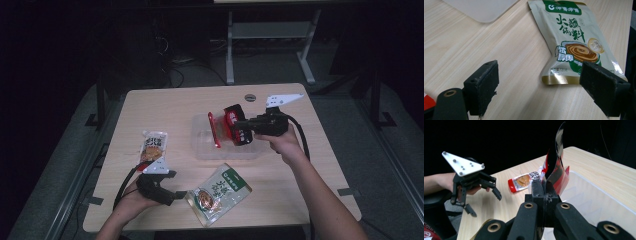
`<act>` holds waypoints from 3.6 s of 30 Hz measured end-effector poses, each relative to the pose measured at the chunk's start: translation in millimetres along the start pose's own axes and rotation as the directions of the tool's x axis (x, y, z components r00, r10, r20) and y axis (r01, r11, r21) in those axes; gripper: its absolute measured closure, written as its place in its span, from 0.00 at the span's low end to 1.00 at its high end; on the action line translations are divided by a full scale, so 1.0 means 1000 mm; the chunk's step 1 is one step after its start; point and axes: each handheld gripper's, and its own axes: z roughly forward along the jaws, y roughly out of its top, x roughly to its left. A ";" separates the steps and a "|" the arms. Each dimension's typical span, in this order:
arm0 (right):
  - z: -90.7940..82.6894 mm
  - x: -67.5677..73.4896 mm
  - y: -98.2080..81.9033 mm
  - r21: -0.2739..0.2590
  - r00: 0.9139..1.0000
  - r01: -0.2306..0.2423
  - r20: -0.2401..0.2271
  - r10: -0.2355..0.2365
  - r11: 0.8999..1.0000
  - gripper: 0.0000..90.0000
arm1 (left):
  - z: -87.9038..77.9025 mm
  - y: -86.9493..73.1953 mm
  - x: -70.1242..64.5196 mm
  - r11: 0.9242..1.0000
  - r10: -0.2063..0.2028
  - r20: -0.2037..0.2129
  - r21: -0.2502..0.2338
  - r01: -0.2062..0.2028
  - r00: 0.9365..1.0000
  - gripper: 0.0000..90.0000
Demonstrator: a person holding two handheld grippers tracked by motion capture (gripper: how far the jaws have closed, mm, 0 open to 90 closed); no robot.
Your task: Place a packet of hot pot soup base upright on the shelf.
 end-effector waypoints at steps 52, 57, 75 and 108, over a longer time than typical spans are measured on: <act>0.028 0.004 -0.003 0.149 0.993 -0.001 0.117 -0.016 0.989 0.93 | 0.005 0.001 -0.001 1.000 0.009 0.025 0.024 -0.009 1.000 0.17; 0.030 0.006 -0.003 0.166 0.991 -0.001 0.129 -0.021 0.986 0.96 | 0.005 0.001 -0.002 1.000 0.013 0.025 0.024 -0.013 1.000 0.17; 0.056 -0.006 -0.002 0.190 0.990 -0.026 0.138 0.000 0.981 0.96 | 0.005 0.001 -0.001 0.999 0.013 0.026 0.029 -0.014 1.000 0.17; 0.047 -0.003 0.008 0.140 0.980 -0.081 0.194 0.053 0.987 0.32 | 0.005 0.002 -0.001 1.000 0.004 0.025 0.011 -0.004 1.000 0.17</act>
